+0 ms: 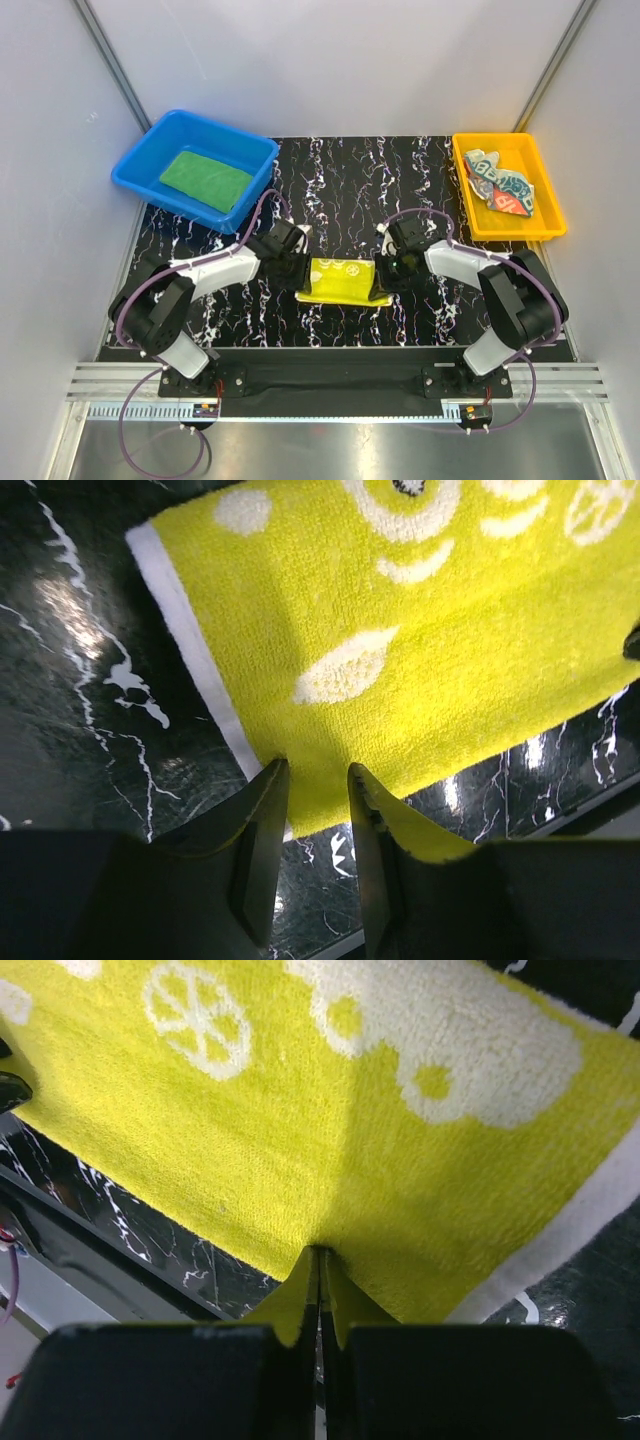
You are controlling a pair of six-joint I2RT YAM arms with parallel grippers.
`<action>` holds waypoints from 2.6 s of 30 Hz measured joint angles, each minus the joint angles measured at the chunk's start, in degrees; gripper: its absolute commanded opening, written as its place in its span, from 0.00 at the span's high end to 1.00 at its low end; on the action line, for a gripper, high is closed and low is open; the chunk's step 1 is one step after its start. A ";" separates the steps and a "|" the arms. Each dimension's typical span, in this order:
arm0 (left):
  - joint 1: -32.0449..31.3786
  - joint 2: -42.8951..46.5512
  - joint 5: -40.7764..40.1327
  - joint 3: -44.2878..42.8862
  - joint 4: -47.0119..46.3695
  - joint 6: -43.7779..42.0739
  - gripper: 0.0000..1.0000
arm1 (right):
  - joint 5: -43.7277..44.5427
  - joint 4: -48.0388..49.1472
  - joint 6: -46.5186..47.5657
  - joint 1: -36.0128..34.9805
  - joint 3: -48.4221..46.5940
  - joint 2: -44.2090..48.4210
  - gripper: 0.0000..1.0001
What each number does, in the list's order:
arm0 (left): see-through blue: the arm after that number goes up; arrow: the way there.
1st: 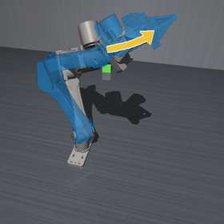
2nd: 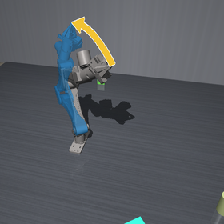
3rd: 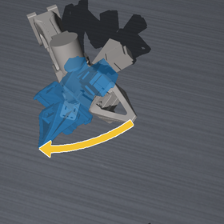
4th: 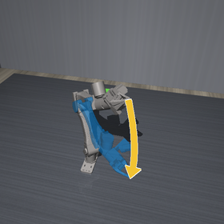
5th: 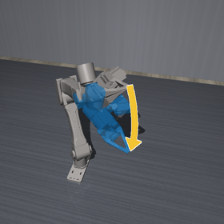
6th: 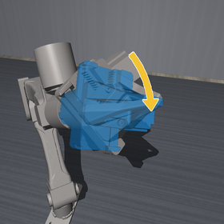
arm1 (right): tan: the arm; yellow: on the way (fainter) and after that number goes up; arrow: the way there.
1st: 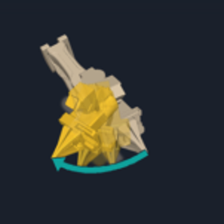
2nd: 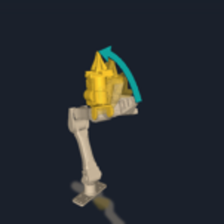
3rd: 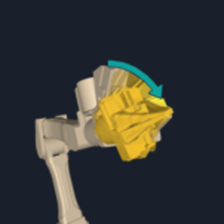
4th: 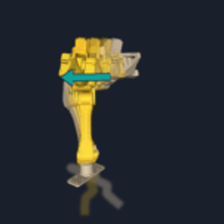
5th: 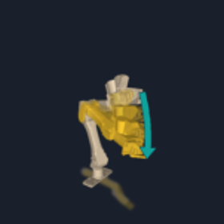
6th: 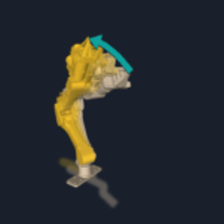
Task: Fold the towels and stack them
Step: Fold the towel, then neatly place the folded towel into the bin
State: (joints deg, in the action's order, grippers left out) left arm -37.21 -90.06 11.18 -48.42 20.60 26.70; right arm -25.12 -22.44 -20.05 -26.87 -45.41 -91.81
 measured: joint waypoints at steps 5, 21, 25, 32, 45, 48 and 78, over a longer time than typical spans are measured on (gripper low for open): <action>-0.04 0.00 -3.80 -3.72 2.84 0.35 0.61 | 1.68 -1.36 -1.79 -0.02 -2.10 1.44 0.98; 3.41 -10.54 -4.61 -12.04 1.07 -0.35 0.59 | 23.19 -2.58 -2.75 0.02 -8.50 -3.50 0.96; 4.07 -10.43 -5.38 -14.75 2.47 -2.05 0.55 | 24.65 -3.67 -2.49 0.02 -9.03 -2.75 0.94; 4.09 -1.79 -6.45 -15.50 8.50 -4.68 0.51 | 22.25 -8.39 -3.26 0.04 -9.07 6.49 0.94; 4.09 5.62 1.73 6.43 1.60 -0.07 0.51 | 15.10 -4.09 -9.05 0.04 7.89 13.09 0.96; 4.11 5.57 1.22 6.40 0.15 0.74 0.51 | 14.91 -3.54 -9.38 0.04 7.87 13.22 0.96; 6.95 -4.94 1.86 -3.02 -3.30 2.51 0.51 | 14.71 -6.93 -8.33 0.04 5.46 24.94 0.88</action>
State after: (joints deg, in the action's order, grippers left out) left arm -30.26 -95.00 13.04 -51.44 17.30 29.21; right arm -10.41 -29.36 -28.38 -26.83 -39.94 -66.87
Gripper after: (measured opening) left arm 0.501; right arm 0.116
